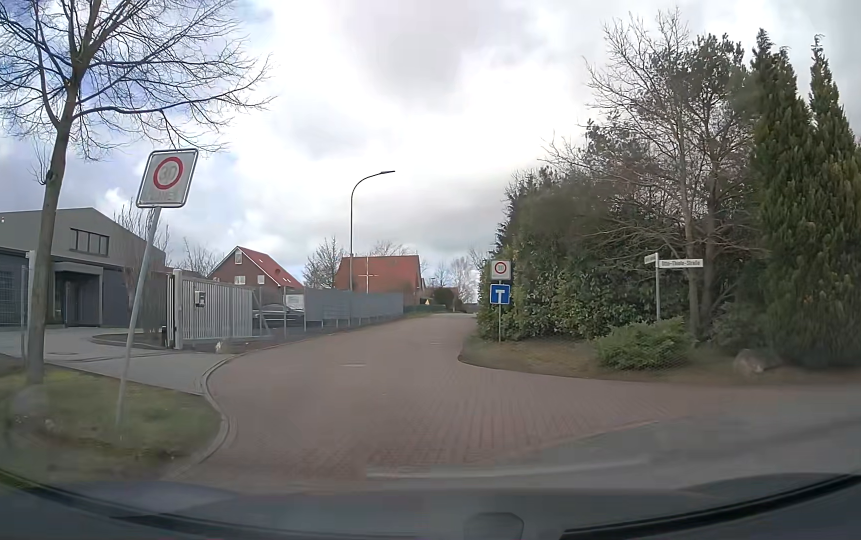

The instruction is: Follow the waypoints while adhering to traffic rules and regulations

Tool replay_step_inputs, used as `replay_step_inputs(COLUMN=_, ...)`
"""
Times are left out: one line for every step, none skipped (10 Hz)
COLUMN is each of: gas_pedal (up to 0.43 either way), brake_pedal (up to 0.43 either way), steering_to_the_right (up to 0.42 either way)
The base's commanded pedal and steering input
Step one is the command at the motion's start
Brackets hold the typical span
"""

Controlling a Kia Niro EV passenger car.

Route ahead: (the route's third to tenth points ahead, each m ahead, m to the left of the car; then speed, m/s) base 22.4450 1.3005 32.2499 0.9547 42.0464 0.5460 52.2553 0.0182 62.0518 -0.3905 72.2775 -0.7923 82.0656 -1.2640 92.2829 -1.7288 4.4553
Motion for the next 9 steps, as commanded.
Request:
replay_step_inputs(gas_pedal=0.22, brake_pedal=0.0, steering_to_the_right=-0.095)
replay_step_inputs(gas_pedal=0.209, brake_pedal=0.0, steering_to_the_right=-0.095)
replay_step_inputs(gas_pedal=0.209, brake_pedal=0.0, steering_to_the_right=-0.095)
replay_step_inputs(gas_pedal=0.197, brake_pedal=0.0, steering_to_the_right=-0.095)
replay_step_inputs(gas_pedal=0.197, brake_pedal=0.0, steering_to_the_right=-0.094)
replay_step_inputs(gas_pedal=0.197, brake_pedal=0.0, steering_to_the_right=-0.089)
replay_step_inputs(gas_pedal=0.197, brake_pedal=0.0, steering_to_the_right=-0.078)
replay_step_inputs(gas_pedal=0.189, brake_pedal=0.0, steering_to_the_right=-0.063)
replay_step_inputs(gas_pedal=0.189, brake_pedal=0.0, steering_to_the_right=-0.053)
